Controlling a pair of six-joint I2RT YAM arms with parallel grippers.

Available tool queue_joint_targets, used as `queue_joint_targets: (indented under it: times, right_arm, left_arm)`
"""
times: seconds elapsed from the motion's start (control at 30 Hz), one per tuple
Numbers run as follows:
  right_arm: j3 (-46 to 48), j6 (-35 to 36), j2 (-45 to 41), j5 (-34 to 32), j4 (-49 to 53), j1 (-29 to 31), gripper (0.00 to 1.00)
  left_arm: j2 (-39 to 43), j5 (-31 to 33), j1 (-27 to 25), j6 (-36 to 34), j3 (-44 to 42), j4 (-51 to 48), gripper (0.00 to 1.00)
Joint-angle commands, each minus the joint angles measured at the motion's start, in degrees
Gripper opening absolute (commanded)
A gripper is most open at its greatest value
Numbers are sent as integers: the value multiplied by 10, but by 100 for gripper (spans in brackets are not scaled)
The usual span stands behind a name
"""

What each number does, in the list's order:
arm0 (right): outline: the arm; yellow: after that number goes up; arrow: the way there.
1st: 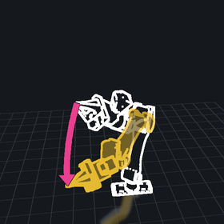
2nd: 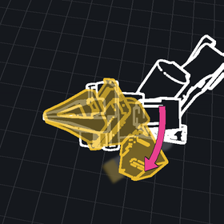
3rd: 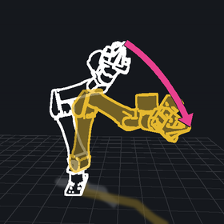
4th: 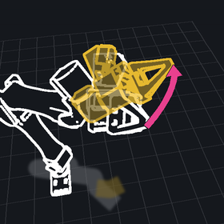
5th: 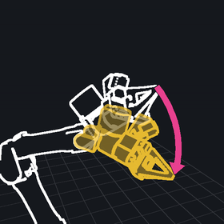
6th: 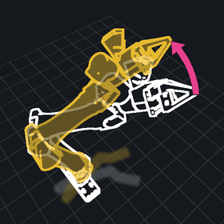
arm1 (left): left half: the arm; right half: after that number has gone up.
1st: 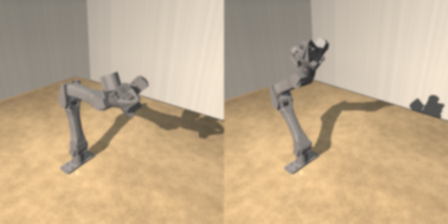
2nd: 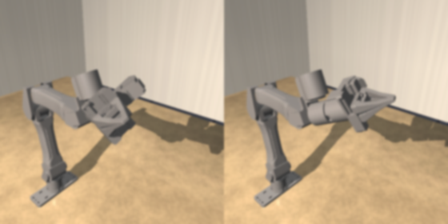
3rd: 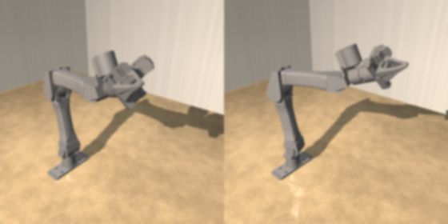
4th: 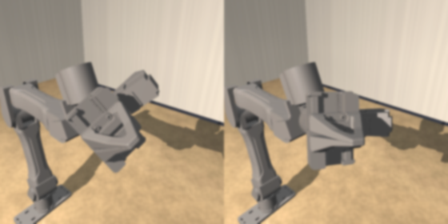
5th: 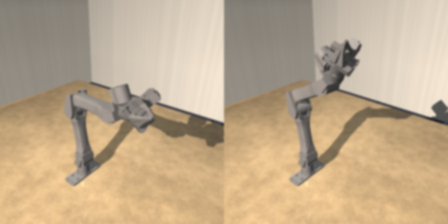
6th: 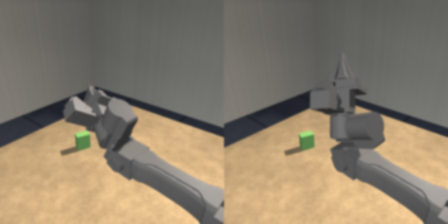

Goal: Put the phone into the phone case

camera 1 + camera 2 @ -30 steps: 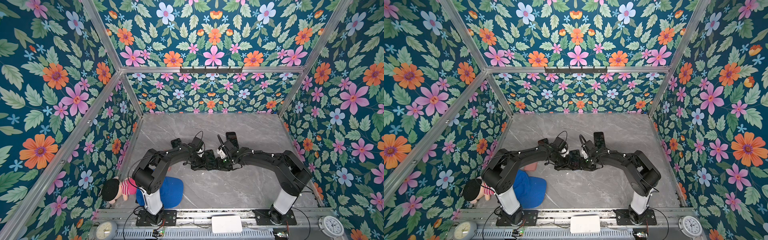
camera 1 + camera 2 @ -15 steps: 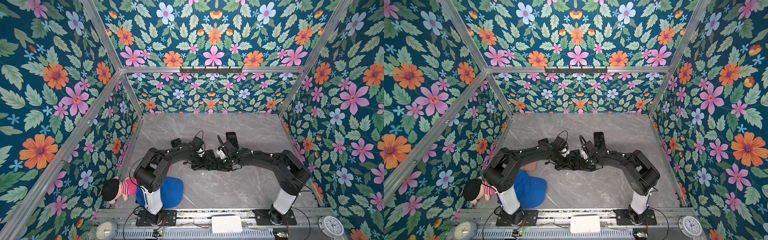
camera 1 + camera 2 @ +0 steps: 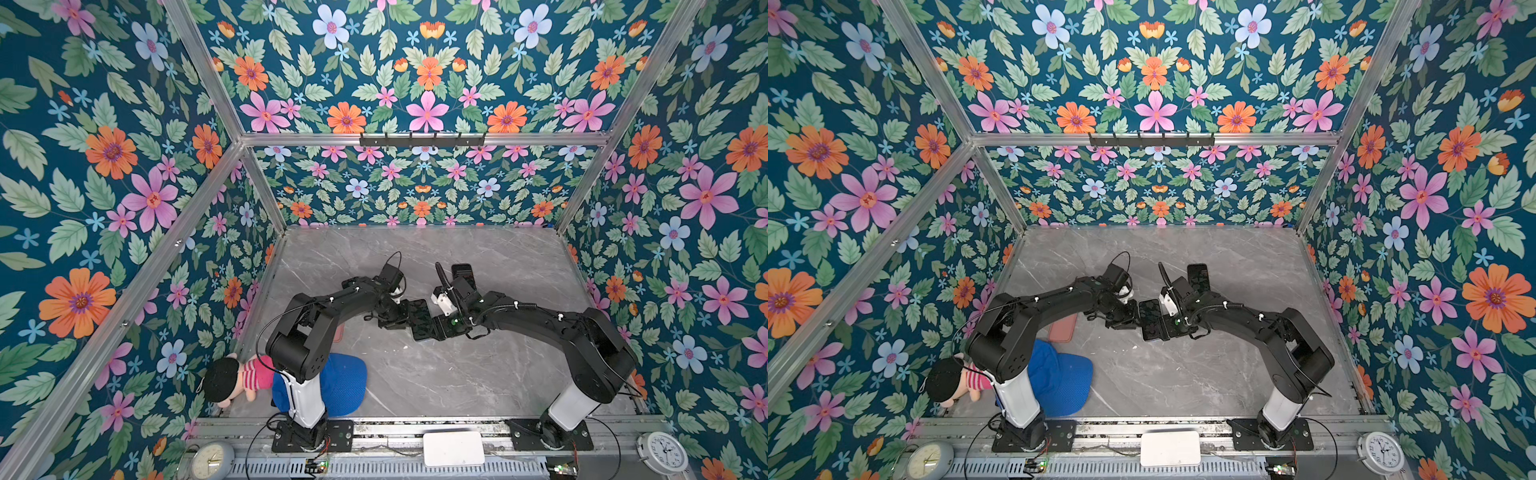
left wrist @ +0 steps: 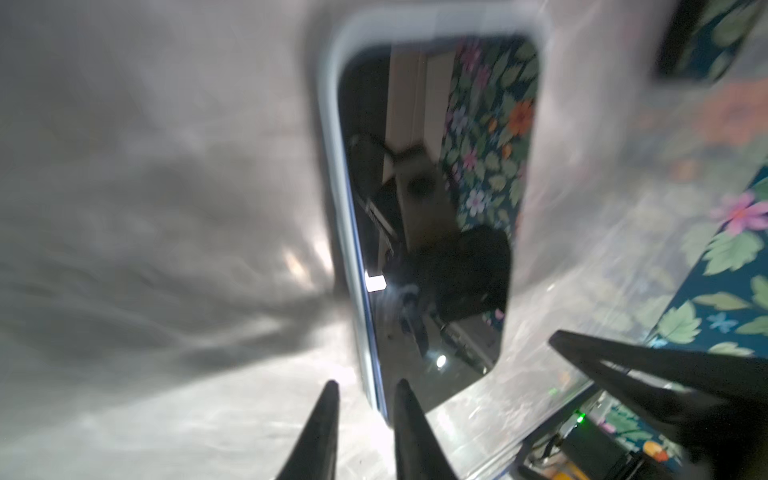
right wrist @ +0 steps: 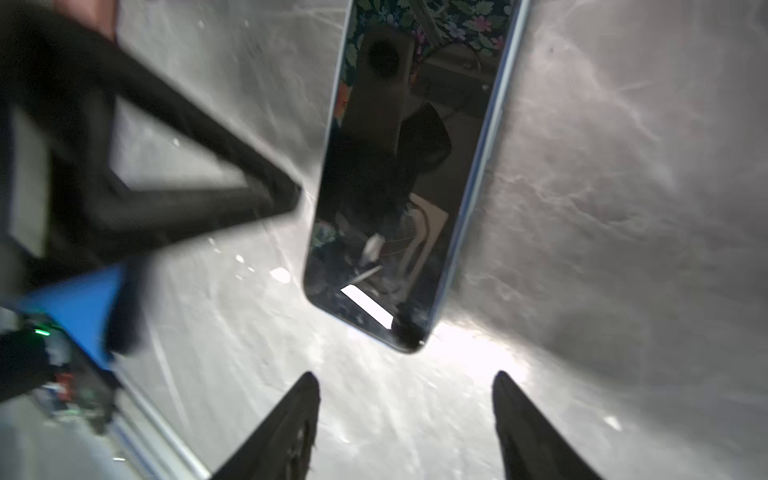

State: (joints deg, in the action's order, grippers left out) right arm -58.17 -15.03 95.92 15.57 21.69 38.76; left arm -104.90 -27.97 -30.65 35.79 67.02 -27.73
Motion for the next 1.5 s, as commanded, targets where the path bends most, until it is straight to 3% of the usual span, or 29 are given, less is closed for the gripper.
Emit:
queue_joint_targets:
  times: [0.0, 0.1, 0.23, 0.4, 1.47]
  right_arm:
    - [5, 87, -4, -27, 9, 7, 75]
    - [2, 108, 7, -37, 7, 17, 78]
    - [-11, 114, 29, -29, 2, 24, 79]
    - [-24, 117, 50, -24, -1, 27, 79]
    - [-48, 105, 110, -12, -24, 28, 50]
  left_arm:
    - [-12, 6, 34, -17, 19, 41, 38]
    - [-49, -13, 63, -24, 59, 68, 44]
    - [-105, -32, 65, -36, 122, 68, 47]
    - [-147, -51, 65, -36, 143, 90, 48]
    - [-170, -102, 61, -22, 99, 155, 40]
